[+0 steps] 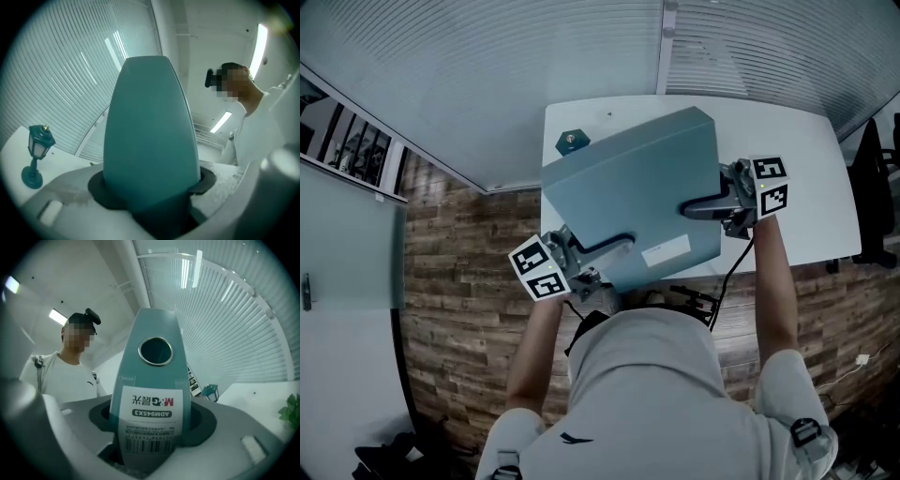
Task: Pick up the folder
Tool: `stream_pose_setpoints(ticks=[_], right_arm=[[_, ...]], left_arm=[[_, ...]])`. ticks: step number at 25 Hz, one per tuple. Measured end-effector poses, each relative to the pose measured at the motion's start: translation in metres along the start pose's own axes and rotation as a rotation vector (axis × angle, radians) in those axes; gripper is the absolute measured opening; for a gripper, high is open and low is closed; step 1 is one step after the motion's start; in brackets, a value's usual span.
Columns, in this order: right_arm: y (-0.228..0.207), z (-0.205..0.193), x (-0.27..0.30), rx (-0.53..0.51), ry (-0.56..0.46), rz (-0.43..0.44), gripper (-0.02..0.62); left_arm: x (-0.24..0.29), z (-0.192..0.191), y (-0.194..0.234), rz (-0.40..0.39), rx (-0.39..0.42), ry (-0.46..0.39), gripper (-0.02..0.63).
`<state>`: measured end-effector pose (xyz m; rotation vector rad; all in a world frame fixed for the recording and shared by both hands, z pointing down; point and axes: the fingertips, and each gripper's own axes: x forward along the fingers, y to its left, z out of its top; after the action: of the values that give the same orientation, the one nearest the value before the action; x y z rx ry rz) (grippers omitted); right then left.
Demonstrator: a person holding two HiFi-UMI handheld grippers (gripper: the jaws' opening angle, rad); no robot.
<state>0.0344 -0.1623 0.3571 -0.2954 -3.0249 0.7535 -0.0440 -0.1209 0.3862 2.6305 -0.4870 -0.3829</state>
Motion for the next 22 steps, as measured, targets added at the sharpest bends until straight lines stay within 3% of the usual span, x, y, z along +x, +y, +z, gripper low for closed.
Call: stream_pose_setpoints(ticks=[4,7,9,11,13,18,20,22], right_arm=[[0.002,0.014,0.000,-0.107,-0.051,-0.071,0.348],[0.001,0.043,-0.020,-0.103,-0.283,-0.082,0.350],[-0.001,0.059,-0.036,-0.116,-0.408,-0.144,0.330],[-0.003,0.068,-0.054,-0.160,-0.480,-0.285,0.288],[-0.007,0.071,-0.076,-0.217,-0.508,-0.502,0.271],[0.006,0.056,-0.119,-0.411,-0.459,-1.034,0.211],[0.013,0.048,-0.133,-0.459,-0.460,-1.186,0.179],[0.021,0.038,-0.143,-0.480,-0.471,-1.284,0.140]], left_arm=[[-0.009,0.005,-0.007,0.032,0.128,-0.062,0.311],[-0.015,0.015,-0.013,0.066,0.177,-0.116,0.308],[-0.021,0.025,-0.016,0.118,0.216,-0.160,0.307],[-0.032,0.042,-0.018,0.208,0.281,-0.211,0.305],[-0.050,0.063,-0.019,0.337,0.360,-0.264,0.305],[-0.101,0.104,-0.026,0.670,0.575,-0.375,0.305],[-0.120,0.108,-0.024,0.804,0.635,-0.385,0.305],[-0.134,0.102,-0.018,0.918,0.689,-0.363,0.305]])
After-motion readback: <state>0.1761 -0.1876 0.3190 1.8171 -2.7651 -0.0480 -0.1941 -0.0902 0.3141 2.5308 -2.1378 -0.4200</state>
